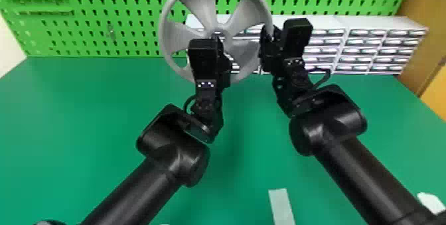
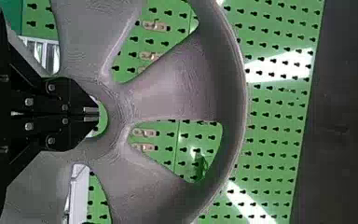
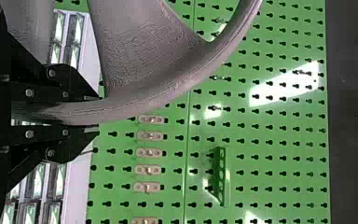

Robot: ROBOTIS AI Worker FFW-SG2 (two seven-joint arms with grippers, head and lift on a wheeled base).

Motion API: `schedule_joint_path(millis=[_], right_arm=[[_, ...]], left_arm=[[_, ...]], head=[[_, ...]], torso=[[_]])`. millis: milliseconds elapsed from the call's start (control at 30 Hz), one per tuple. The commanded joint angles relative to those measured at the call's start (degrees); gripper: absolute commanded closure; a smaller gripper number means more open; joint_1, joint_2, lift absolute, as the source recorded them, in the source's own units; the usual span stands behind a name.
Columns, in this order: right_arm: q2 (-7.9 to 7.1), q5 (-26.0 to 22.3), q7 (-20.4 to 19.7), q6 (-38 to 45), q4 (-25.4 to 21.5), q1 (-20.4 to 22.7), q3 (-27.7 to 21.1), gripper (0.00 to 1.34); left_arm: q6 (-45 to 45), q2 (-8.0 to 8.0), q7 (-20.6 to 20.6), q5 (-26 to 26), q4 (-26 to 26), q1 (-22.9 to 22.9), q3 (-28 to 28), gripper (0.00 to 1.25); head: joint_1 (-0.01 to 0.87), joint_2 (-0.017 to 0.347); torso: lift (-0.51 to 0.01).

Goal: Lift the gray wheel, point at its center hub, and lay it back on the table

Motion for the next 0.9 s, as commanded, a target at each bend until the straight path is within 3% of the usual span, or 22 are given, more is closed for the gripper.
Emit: schedule_joint_path(millis=[0, 233, 867], right_arm=[[0.02, 0.14, 0.0, 0.15, 0.09, 0.04, -0.41, 1.24], [-0.07, 0.23, 0.0, 0.15, 0.27, 0.04, -0.41, 1.24], [0.2, 0.32, 0.0, 0.24, 1.06, -0.13, -0.58, 1.24]], left_arm=[[0.38, 0.12, 0.13, -0.82, -2.55, 1.47, -0.15, 1.19], [1.78, 0.74, 1.01, -1.61, -7.38, 4.02, 0.21, 1.19], [2.49, 2.49, 3.82, -3.02, -22.85, 16.06, 3.99, 1.19]], head=[[0.692, 0.048], [0.692, 0.048], [0.692, 0.048]], torso=[[-0.096], [-0.096], [-0.096]])
